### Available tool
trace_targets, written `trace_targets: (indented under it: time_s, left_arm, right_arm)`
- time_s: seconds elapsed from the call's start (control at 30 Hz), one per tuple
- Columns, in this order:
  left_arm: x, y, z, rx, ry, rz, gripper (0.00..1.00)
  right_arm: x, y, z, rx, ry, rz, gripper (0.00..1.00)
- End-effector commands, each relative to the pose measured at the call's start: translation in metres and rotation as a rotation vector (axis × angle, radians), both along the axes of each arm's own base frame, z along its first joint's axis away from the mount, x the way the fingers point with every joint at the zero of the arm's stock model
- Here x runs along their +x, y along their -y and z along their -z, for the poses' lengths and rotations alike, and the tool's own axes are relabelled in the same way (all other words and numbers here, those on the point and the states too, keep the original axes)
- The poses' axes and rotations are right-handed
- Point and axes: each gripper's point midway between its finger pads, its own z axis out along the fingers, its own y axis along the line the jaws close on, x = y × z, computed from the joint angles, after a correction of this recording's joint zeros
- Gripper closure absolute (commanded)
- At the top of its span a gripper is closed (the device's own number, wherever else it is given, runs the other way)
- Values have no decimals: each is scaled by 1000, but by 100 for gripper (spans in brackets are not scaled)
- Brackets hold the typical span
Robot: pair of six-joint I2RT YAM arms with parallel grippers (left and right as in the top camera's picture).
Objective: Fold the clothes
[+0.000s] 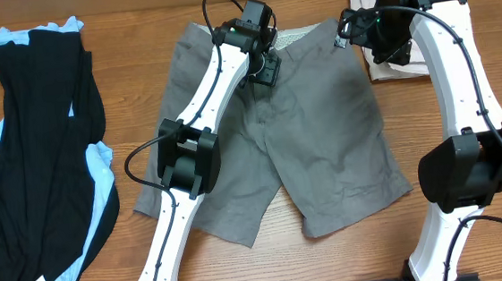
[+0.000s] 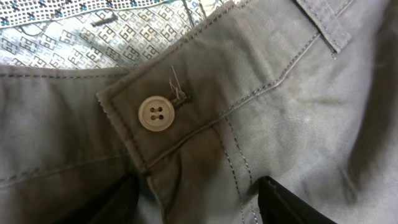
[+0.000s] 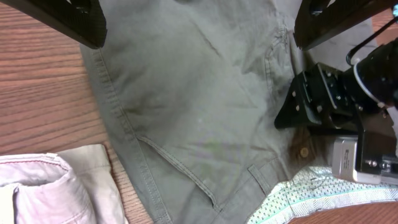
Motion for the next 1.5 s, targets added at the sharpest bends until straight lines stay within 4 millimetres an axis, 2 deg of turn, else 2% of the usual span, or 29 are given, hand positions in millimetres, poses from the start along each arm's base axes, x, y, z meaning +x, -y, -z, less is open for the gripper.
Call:
trace_targets:
  time_s: [0.0,0.1,0.27,0.33,0.37,0.5,0.7,0.77,0.9,1.1,1.13,1.17,1.2,1.27,1.37,1.47]
  left_arm:
    - [-4,2,9,1,-19,25,37]
    - [-3,3,11,-1,-16,25,43]
    - [2,8,8,-12,9,28,81]
    - [4,7,7,-15,17,26,94]
    - [5,6,4,-17,21,23,96]
    - [10,5,-13,-29,48,15,96]
    - [28,6,-67,-50,178,-4,96]
    - [38,4,-76,-44,230,-19,96]
    - [51,7,-76,-51,280,-28,95]
    - [79,8,-57,-39,376,-65,94]
    - [84,8,-57,-40,398,-72,93]
    - [88,9,-52,-42,408,-74,85]
    - [91,11,-52,-49,422,-75,55]
    - [91,11,-44,-46,416,-74,1]
    - [87,5,-40,-29,385,-77,0]
    - [82,-11,-56,-14,363,-94,0]
  right_arm:
    - [1,6,-12,-10,34,6,0]
    - [1,6,-12,-10,32,5,0]
    - [1,6,-12,-10,32,6,0]
    - [1,6,-12,-10,33,5,0]
    - [1,6,-12,-10,33,6,0]
    - [1,6,-12,-10,34,6,0]
    - [1,6,-12,-10,34,5,0]
    - [1,6,-12,-10,34,5,0]
    - [0,6,-11,-10,31,5,0]
    - [0,6,-11,-10,32,5,0]
    - [1,6,-12,-11,32,5,0]
    - [1,6,-12,-10,34,5,0]
    - [1,6,-12,-11,35,5,0]
    - [2,6,-12,-10,38,5,0]
    - [5,5,-13,-9,49,5,0]
    - [7,5,-14,-8,61,5,0]
